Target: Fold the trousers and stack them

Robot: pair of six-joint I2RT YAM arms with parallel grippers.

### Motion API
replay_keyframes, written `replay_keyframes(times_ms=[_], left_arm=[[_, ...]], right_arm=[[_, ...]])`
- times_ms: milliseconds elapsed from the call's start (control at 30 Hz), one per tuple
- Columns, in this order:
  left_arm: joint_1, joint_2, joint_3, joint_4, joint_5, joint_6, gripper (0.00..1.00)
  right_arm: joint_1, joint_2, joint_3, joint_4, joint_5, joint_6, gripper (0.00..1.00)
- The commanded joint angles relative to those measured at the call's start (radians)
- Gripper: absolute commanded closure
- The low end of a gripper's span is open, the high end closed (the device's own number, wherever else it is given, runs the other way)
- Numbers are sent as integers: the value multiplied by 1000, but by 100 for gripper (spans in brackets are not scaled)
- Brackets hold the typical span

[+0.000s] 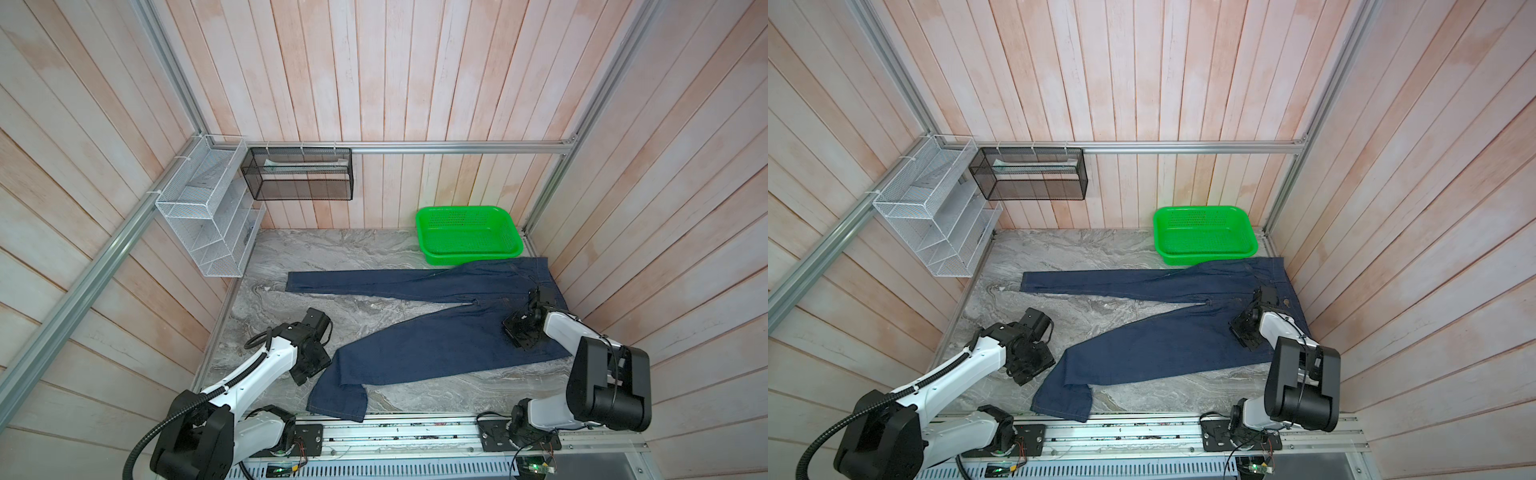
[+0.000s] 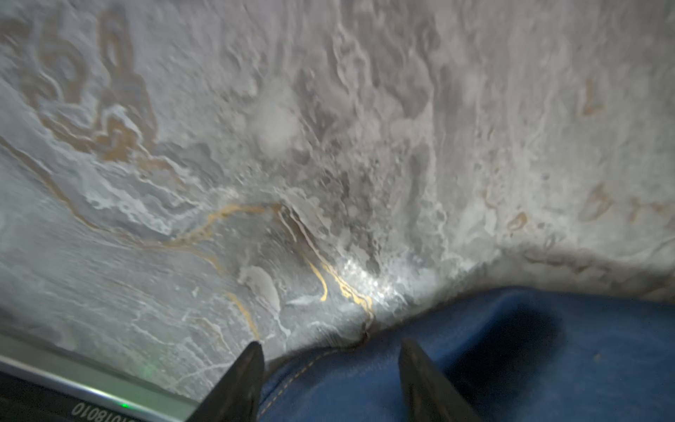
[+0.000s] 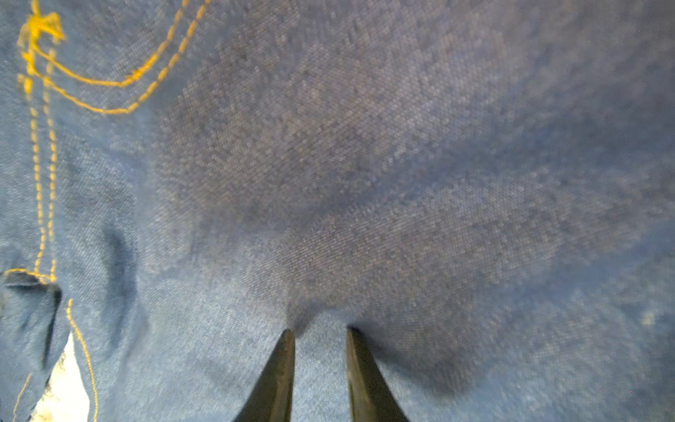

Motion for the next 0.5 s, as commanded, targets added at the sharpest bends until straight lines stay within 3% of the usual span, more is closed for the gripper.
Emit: replay_keyframes(times_ms=[0, 300, 333, 467], left_arm=[[-43, -21, -30, -1, 30, -71, 40], [-135, -45, -127, 27, 78, -139, 46], [-137, -39, -137, 35, 76, -140, 50], [-131, -18, -112, 10, 1, -146, 84]], right_arm=[[-5, 34, -61, -94, 83, -16, 71], [-5, 12, -62, -99, 79, -16, 71], [-5, 12, -65, -96, 80, -15, 71], [-5, 19, -70, -90, 69, -14, 71]])
